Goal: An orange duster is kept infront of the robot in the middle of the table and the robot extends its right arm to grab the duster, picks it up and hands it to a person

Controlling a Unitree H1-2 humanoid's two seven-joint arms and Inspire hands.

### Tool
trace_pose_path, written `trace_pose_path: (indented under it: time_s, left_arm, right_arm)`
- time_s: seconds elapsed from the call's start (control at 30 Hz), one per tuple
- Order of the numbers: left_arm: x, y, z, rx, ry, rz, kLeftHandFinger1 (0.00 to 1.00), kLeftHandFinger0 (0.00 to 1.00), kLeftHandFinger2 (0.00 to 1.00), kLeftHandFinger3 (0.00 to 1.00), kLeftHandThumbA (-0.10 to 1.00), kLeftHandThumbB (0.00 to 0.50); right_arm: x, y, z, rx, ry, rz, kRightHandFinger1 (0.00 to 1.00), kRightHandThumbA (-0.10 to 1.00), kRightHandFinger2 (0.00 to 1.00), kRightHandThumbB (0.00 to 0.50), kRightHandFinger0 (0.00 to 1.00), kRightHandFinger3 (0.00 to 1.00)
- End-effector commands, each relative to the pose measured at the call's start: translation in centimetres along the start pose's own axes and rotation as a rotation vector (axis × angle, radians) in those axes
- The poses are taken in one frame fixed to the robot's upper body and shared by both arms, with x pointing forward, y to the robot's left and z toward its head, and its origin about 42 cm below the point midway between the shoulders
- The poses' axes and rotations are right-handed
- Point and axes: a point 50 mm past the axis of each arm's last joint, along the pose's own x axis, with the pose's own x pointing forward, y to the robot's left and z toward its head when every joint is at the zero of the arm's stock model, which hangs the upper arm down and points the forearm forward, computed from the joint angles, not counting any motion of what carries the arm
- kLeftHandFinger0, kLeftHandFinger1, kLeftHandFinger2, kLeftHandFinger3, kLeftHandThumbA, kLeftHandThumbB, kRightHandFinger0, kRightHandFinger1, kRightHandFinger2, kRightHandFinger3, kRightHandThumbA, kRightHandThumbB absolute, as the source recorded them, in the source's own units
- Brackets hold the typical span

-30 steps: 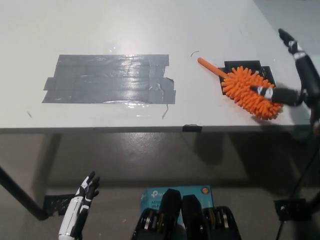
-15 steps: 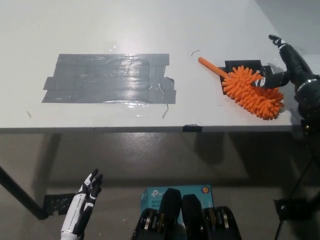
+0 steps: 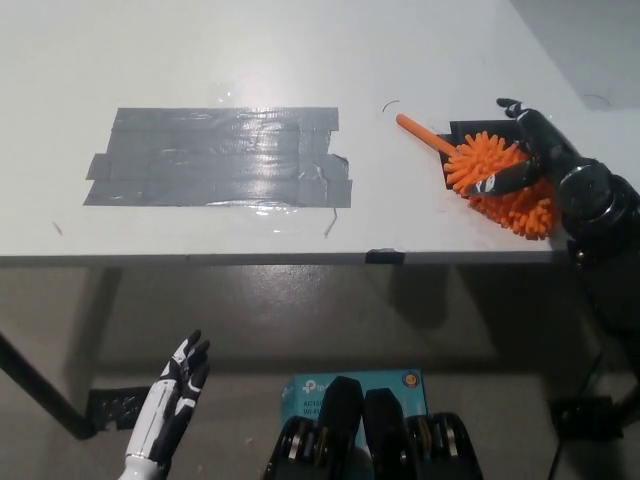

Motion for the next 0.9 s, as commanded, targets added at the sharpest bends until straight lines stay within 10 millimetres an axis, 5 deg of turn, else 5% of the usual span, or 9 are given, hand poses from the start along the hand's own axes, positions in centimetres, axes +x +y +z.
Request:
trace_pose_path:
  time_s: [0.0,0.47,0.87]
  left_arm:
    - [0.5,0.5,0.7,0.036,-0.038,0.006,1.00,1.00,1.00,1.00,0.88,0.104]
    - [1.1,0.7,1.3,0.041,-0.052,0.015,1.00,1.00,1.00,1.00,0.86,0.105]
    - [1.5,0.7,1.7,0.042,-0.062,0.008,1.00,1.00,1.00,1.00,0.88,0.128]
  right_arm:
    - [0.0,-2.2,4.0,0.029,-0.086,-0.020,1.00,1.00,1.00,0.472,1.00,1.00]
    - [0.9,-1.7,2.7,-0.208,-0.014,-0.111,1.00,1.00,1.00,0.446,1.00,1.00]
    - [1.8,-1.4,1.6,-0.237,0.023,-0.105,1.00,0.98,1.00,0.464,1.00,1.00]
